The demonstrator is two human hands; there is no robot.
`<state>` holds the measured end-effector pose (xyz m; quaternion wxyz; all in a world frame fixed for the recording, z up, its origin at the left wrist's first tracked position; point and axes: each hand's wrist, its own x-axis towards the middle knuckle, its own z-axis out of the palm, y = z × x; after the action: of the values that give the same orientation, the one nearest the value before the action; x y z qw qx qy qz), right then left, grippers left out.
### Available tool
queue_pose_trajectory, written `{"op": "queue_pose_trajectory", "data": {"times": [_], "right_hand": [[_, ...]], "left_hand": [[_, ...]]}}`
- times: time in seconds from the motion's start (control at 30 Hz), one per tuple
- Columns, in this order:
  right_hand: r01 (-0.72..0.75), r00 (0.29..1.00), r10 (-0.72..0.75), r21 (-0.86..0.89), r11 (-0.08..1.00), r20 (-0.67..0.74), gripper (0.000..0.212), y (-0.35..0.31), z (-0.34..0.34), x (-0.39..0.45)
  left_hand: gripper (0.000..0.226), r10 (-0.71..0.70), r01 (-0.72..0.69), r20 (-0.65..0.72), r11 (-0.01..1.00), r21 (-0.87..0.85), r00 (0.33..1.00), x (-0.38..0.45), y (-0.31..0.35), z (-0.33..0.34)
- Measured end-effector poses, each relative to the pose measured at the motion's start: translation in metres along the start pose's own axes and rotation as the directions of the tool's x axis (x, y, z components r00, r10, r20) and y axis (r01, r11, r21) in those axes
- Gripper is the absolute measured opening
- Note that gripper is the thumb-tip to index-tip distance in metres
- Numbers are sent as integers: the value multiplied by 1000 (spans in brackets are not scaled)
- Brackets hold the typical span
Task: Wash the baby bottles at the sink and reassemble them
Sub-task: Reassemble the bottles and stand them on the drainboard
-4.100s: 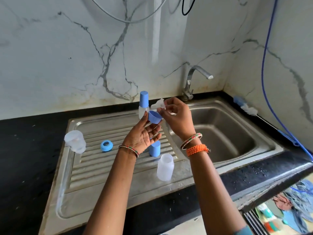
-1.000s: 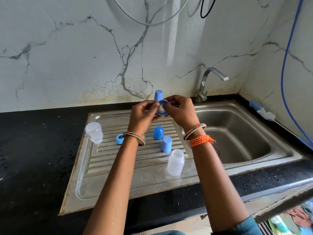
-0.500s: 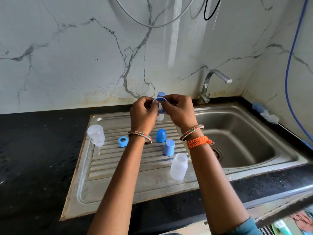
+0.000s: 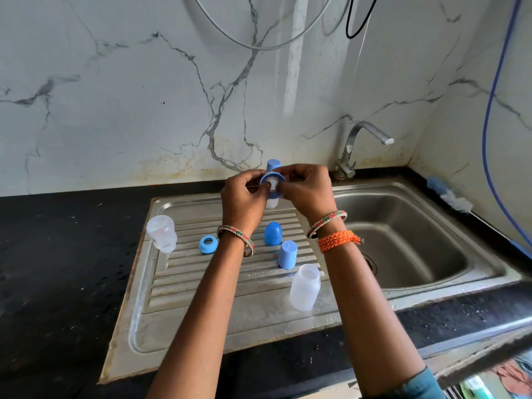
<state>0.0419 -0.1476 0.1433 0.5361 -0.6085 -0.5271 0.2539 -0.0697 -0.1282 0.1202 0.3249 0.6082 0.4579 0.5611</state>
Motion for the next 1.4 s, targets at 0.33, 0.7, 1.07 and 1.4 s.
{"op": "queue_pose_trajectory", "data": {"times": [0.33,0.7,1.07,1.4], "right_hand": [[-34,978,32,6,999,207,29,-9,2,-5],[-188,980,165,247,950,110,22,-1,0,-5],[-97,994,107,207,974,-34,15,1,1,-10],[-50,999,51,212,976,1,15,-1,3,-21]], "left_hand": [[19,40,-39,-204,999,9,978,-6,5,-1],[24,-114,98,-103,984,-149,988,-8,8,2],[13,-80,73,-159,996,-46,984,-17,19,7],[13,8,5,-205,998,63,979,-22,22,5]]}}
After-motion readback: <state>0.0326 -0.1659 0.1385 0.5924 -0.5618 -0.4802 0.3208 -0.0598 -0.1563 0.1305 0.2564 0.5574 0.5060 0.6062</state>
